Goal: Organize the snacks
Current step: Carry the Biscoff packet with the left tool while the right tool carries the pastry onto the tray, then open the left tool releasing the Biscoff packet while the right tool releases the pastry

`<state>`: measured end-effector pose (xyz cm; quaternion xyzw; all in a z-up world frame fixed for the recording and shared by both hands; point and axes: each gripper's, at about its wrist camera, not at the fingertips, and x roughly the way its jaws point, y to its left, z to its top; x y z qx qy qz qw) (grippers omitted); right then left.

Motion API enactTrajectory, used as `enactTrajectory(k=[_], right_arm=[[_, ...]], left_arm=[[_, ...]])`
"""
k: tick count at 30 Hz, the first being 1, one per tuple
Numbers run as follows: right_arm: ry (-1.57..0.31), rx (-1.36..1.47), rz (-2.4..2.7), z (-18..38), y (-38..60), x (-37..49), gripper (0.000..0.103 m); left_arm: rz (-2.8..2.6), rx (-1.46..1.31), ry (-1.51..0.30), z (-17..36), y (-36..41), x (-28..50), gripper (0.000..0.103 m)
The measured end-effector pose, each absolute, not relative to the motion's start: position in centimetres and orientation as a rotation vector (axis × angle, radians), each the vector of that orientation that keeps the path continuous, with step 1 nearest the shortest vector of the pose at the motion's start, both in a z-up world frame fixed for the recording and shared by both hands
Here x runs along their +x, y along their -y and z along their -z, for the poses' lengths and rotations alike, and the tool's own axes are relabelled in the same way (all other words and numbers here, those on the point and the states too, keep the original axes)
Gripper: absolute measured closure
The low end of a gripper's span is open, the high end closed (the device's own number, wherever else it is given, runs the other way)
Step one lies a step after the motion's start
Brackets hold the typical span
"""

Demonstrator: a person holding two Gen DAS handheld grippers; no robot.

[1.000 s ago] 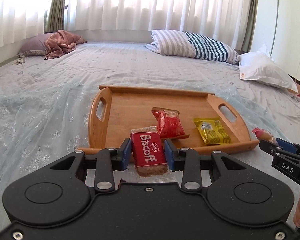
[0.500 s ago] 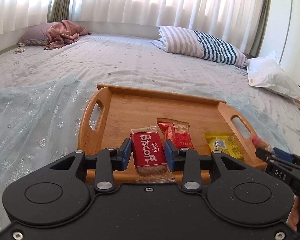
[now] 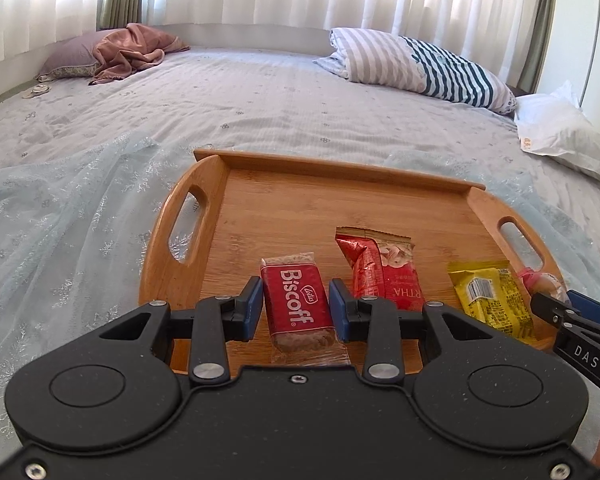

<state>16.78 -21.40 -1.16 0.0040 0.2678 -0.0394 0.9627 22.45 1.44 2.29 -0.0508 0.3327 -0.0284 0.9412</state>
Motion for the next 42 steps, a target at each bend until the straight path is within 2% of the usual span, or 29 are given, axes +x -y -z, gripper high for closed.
enactTrajectory(k=[40, 42], right_arm=[[-0.57, 0.038, 0.037, 1.8, 21.5, 17.6, 0.052], [-0.569, 0.039, 0.034, 1.7, 21.5, 17.5, 0.052]], left_arm=[[0.09, -0.019, -0.707, -0.7, 1.0, 23.5, 0.07], [0.092, -0.02, -0.709, -0.8, 0.9, 23.5, 0.068]])
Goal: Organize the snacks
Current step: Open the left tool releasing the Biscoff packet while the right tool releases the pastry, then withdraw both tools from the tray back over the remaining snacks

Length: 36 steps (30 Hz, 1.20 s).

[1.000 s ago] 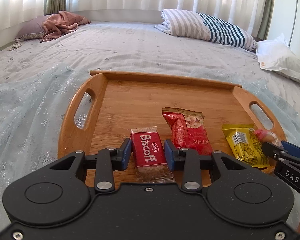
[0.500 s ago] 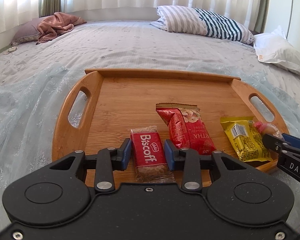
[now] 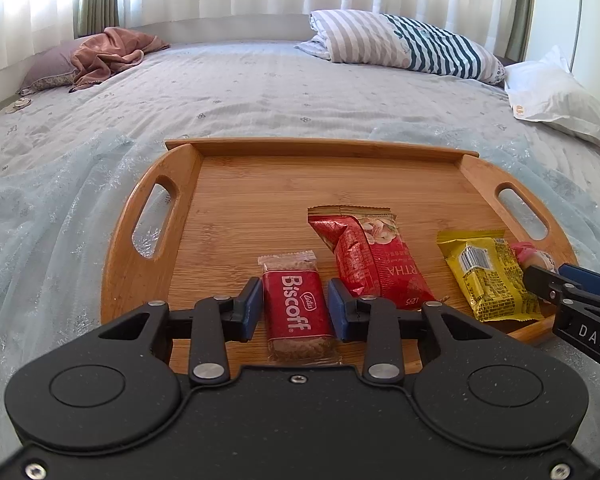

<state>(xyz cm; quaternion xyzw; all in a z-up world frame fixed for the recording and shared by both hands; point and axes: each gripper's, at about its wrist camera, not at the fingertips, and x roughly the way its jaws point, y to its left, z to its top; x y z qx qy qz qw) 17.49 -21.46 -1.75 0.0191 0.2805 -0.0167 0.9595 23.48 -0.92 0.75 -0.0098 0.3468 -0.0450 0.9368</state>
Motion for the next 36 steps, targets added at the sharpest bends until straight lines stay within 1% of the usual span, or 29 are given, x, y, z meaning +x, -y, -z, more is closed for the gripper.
enactTrajectory(k=[1, 4, 5, 6, 7, 8, 9, 12, 18, 25, 30, 36], right_arm=[[-0.567, 0.039, 0.033, 1.7, 21.4, 17.5, 0.052], [-0.566, 0.046, 0.029, 1.6, 21.5, 17.3, 0.052], [-0.565, 0.05, 0.027, 1.5, 21.5, 17.2, 0.05], [-0.562, 0.051, 0.026, 1.5, 21.5, 17.1, 0.047], [-0.558, 0.051, 0.025, 1.4, 21.5, 17.0, 0.043], [-0.555, 0.05, 0.025, 1.3, 21.5, 16.9, 0.04], [-0.552, 0.048, 0.022, 1.2, 21.5, 16.8, 0.04], [-0.544, 0.044, 0.019, 0.8, 21.4, 16.3, 0.037], [-0.52, 0.03, 0.021, 0.0, 21.4, 15.4, 0.031], [-0.49, 0.013, 0.006, -1.0, 21.3, 13.8, 0.022], [-0.471, 0.007, -0.019, -1.6, 21.2, 12.5, 0.016], [-0.458, -0.005, -0.048, -1.9, 20.7, 10.6, 0.014]], left_arm=[[0.094, -0.017, -0.707, -0.8, 0.9, 23.4, 0.067], [0.094, -0.003, -0.7, -1.0, 1.1, 23.2, 0.059], [0.094, 0.001, -0.696, -1.1, 1.1, 23.1, 0.055], [0.096, 0.003, -0.692, -1.3, 1.1, 22.9, 0.049], [0.099, 0.005, -0.692, -1.4, 1.0, 22.8, 0.046], [0.102, 0.007, -0.694, -1.6, 1.1, 22.7, 0.039], [0.112, 0.008, -0.693, -1.8, 1.1, 22.4, 0.034], [0.13, 0.018, -0.673, -2.6, 1.2, 21.6, 0.023], [0.15, 0.039, -0.643, -4.0, 1.7, 19.7, 0.018], [0.163, 0.021, -0.63, -5.0, 1.7, 17.3, 0.015], [0.161, 0.007, -0.613, -5.6, 1.5, 15.2, 0.01], [0.152, 0.001, -0.589, -6.2, 1.4, 12.7, 0.006]])
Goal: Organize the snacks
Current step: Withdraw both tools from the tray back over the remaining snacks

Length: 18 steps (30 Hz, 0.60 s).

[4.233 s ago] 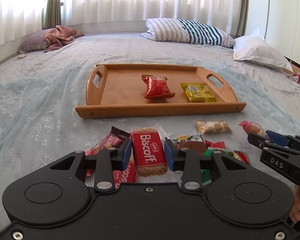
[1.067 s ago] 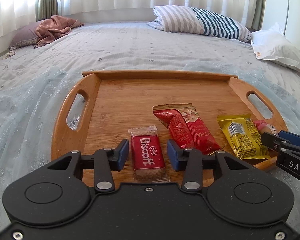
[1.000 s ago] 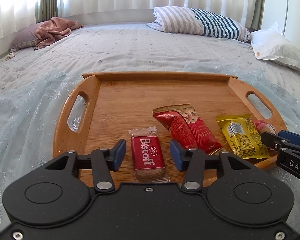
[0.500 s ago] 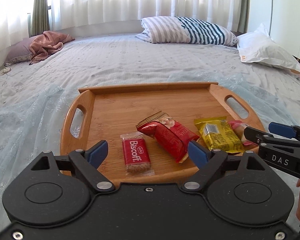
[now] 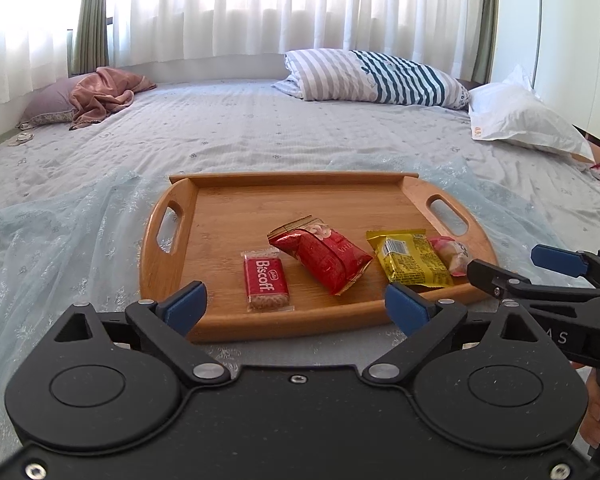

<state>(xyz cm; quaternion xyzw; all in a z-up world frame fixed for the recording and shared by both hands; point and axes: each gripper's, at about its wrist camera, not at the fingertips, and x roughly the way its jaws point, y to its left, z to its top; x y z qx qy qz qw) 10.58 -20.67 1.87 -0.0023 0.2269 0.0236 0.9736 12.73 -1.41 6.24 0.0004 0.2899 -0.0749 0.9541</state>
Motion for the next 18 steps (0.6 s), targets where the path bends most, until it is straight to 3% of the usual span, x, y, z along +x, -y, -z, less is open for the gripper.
enactTrajectory(k=[18], right_arm=[[-0.414, 0.01, -0.112, -1.0, 20.2, 3.8, 0.003]], left_arm=[[0.114, -0.079, -0.586, -4.9, -0.3, 5.9, 0.003]])
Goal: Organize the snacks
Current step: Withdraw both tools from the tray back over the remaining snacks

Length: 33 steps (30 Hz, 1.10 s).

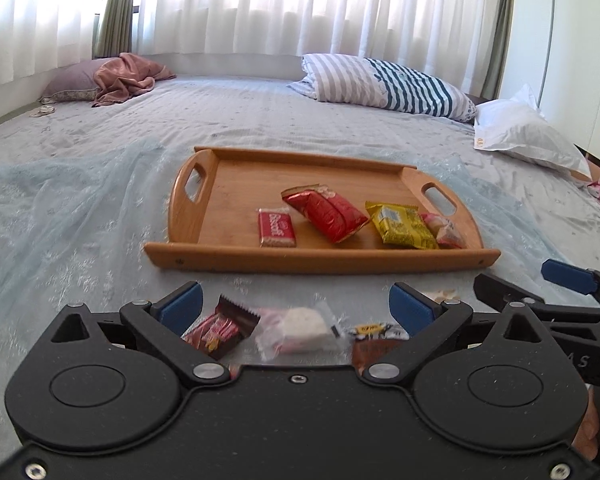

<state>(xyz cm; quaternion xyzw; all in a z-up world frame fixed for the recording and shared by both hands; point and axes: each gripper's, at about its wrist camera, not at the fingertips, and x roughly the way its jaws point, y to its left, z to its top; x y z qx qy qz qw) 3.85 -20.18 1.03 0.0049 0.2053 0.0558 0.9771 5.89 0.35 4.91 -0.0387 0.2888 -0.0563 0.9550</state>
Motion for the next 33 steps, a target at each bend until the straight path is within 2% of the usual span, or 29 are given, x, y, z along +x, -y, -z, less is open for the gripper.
enactTrajectory(k=[7, 13, 21, 26, 33], right_arm=[[-0.407, 0.009, -0.11, -0.4, 20.0, 1.9, 0.002], [-0.412, -0.005, -0.091, 0.1, 19.8, 0.7, 0.001], [-0.417, -0.002, -0.071, 0.7, 19.8, -0.6, 0.001], [-0.441, 0.026, -0.081, 1.3, 19.9, -1.0, 0.003], [-0.45, 0.025, -0.08, 2.0, 19.3, -1.3, 0.011]], left_arm=[[0.096, -0.089, -0.586, -3.3, -0.8, 3.6, 0.004], [0.107, -0.043, -0.582, -2.8, -0.7, 2.1, 0.01], [0.136, -0.034, -0.625, -2.2, -1.0, 0.9, 0.033], [0.112, -0.045, -0.641, -1.6, -1.7, 0.9, 0.034], [0.092, -0.026, -0.654, -0.9, -1.8, 1.4, 0.033]])
